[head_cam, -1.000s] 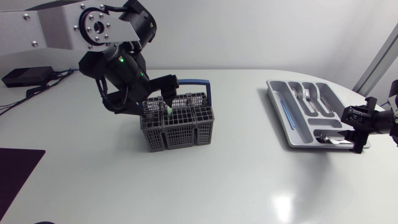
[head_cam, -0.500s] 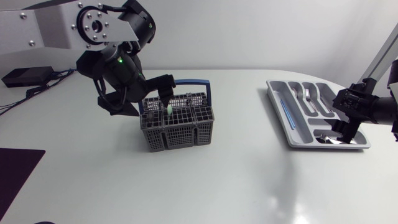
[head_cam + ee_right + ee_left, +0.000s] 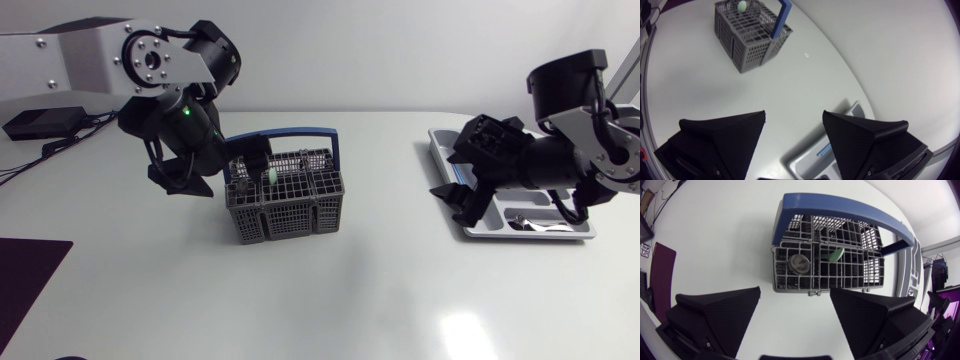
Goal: Unload the cutlery basket into the drawer organizer.
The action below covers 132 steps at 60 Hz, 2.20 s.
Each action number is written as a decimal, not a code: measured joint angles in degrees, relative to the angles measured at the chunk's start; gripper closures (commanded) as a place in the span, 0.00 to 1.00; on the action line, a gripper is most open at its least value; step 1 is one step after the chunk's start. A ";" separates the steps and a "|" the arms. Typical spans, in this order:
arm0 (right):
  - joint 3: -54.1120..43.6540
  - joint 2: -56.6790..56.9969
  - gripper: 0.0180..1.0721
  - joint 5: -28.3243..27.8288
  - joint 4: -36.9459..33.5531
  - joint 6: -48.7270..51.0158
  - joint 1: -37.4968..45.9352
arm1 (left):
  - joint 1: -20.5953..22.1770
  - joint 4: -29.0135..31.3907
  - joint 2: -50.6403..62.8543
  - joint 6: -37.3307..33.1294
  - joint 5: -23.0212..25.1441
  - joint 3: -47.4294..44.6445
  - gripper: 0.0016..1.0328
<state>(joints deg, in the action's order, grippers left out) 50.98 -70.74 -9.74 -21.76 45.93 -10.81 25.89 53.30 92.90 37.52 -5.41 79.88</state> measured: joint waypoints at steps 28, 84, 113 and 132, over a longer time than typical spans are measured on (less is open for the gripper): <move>16.59 -11.04 0.21 -2.43 -9.27 -25.62 -16.22 | -5.33 -6.78 -5.46 -14.38 8.33 -7.87 0.05; 37.00 -31.56 0.22 -4.61 -12.70 -50.77 -29.29 | -12.11 -16.06 -11.15 -34.10 15.10 -21.35 0.05; 42.99 -39.43 0.22 -1.31 -8.33 -56.15 -32.41 | -16.09 -21.62 -14.88 -41.27 19.39 -28.41 0.05; 44.17 -43.32 0.22 -0.85 -6.01 -57.55 -33.38 | -16.09 -26.91 -14.93 -42.10 20.00 -32.00 0.05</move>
<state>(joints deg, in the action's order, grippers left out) 95.15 -114.06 -10.59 -27.77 -11.62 -44.18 9.80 26.39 77.97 -4.58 14.59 47.88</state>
